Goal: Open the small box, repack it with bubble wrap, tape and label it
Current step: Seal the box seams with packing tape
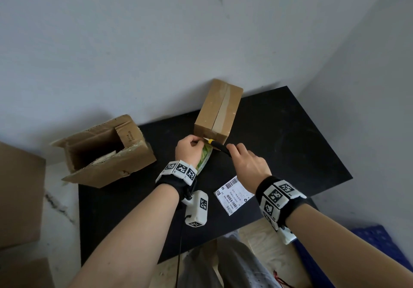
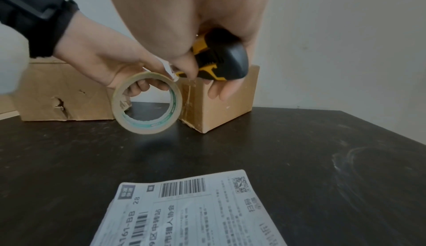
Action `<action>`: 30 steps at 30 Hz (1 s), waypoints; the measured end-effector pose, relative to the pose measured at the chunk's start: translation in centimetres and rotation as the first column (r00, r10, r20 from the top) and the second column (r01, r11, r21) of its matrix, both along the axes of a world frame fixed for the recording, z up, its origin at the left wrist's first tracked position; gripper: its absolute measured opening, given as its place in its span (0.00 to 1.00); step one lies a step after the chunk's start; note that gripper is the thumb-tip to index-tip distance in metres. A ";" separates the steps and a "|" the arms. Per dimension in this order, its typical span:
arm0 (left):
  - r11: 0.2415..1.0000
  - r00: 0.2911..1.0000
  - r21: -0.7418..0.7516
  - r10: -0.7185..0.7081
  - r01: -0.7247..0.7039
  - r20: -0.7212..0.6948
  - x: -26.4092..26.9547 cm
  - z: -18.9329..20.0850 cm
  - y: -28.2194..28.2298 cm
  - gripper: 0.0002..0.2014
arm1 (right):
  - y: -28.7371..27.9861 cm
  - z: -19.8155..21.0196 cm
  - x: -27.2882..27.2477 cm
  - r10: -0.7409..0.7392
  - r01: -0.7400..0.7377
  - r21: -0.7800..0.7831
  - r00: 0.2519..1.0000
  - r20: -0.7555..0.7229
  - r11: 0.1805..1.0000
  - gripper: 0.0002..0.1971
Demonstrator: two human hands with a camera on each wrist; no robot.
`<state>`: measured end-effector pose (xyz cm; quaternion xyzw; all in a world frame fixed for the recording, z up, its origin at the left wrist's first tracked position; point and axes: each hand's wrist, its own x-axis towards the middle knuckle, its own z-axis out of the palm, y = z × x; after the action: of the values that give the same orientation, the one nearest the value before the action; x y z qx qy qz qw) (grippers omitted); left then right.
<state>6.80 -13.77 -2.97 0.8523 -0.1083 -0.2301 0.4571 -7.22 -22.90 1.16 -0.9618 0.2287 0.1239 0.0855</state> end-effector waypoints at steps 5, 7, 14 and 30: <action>0.998 0.998 0.065 0.016 -0.019 0.053 -0.2 0.5 -0.3 0.06 | 0.8 1.1 0.6 0.017 -0.021 -0.089 0.999 -0.042 0.996 0.29; 0.994 0.997 0.106 0.003 -0.012 0.082 -0.1 0.7 -0.4 0.06 | 1.1 1.5 0.9 0.022 -0.029 -0.109 0.998 -0.062 0.994 0.27; 0.982 0.992 0.187 -0.038 0.015 0.121 0.0 1.1 -0.3 0.06 | 1.7 2.0 0.9 0.042 -0.056 -0.158 0.995 -0.088 0.986 0.23; 0.992 0.995 0.113 -0.070 0.062 0.068 0.9 0.7 0.0 0.06 | -0.2 -3.3 -2.6 -0.043 0.040 -0.025 0.992 -0.121 0.999 0.20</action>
<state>7.73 -13.73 -2.30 0.8800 -0.1398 -0.2201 0.3970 -9.80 -23.15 -2.13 -0.9484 0.2549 0.1778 0.0629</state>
